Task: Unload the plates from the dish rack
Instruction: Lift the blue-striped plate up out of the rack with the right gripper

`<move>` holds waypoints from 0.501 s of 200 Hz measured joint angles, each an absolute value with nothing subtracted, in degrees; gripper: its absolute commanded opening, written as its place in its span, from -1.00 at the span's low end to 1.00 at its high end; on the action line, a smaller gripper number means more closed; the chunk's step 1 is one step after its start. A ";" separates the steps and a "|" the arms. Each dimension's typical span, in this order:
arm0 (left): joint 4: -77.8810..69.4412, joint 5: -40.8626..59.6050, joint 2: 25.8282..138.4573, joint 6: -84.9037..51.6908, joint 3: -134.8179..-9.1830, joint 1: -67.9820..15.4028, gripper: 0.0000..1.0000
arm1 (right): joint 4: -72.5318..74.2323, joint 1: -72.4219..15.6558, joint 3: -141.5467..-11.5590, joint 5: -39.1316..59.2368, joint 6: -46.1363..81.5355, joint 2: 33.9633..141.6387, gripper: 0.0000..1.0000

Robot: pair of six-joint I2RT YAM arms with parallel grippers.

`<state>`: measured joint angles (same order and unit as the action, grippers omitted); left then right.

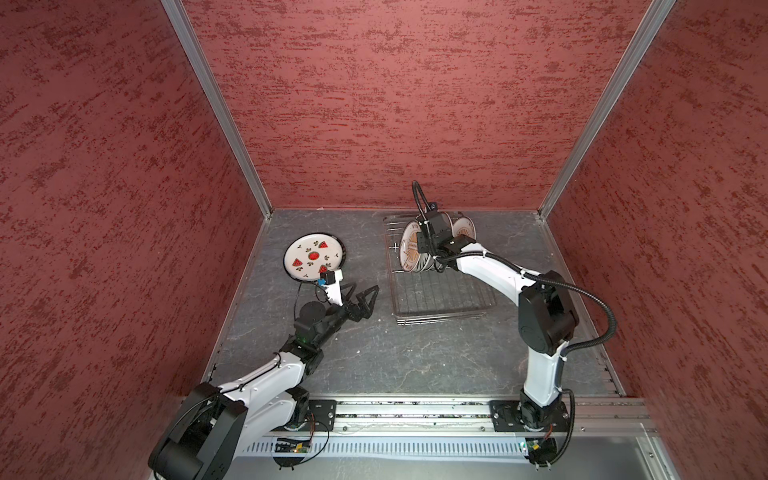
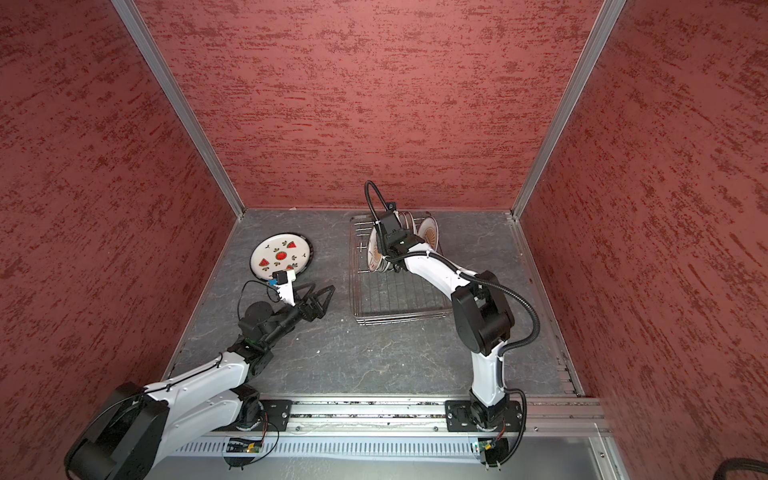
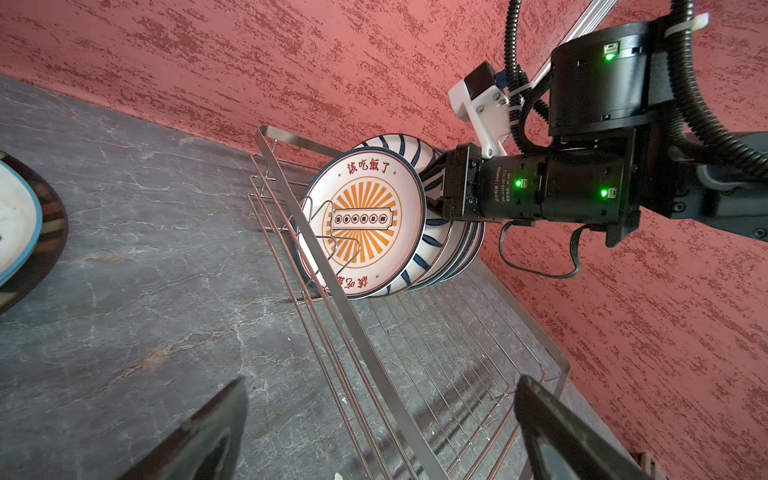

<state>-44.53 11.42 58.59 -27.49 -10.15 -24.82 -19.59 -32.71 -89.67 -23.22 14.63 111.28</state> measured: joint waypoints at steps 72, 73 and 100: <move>-44.51 10.96 58.59 -27.49 -10.15 -24.82 0.99 | -19.42 -33.23 -90.85 -23.44 15.99 111.83 -0.70; -44.53 10.94 58.59 -27.49 -10.15 -24.82 0.99 | -19.40 -33.26 -90.89 -23.42 15.97 111.85 -0.71; -44.51 10.57 58.59 -27.49 -10.15 -24.82 0.99 | -19.53 -33.93 -91.55 -23.62 15.11 112.03 -0.74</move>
<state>-44.51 10.57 58.59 -27.49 -10.15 -24.82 -19.53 -33.93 -91.55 -23.62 15.11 112.03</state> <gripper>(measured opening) 0.994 0.160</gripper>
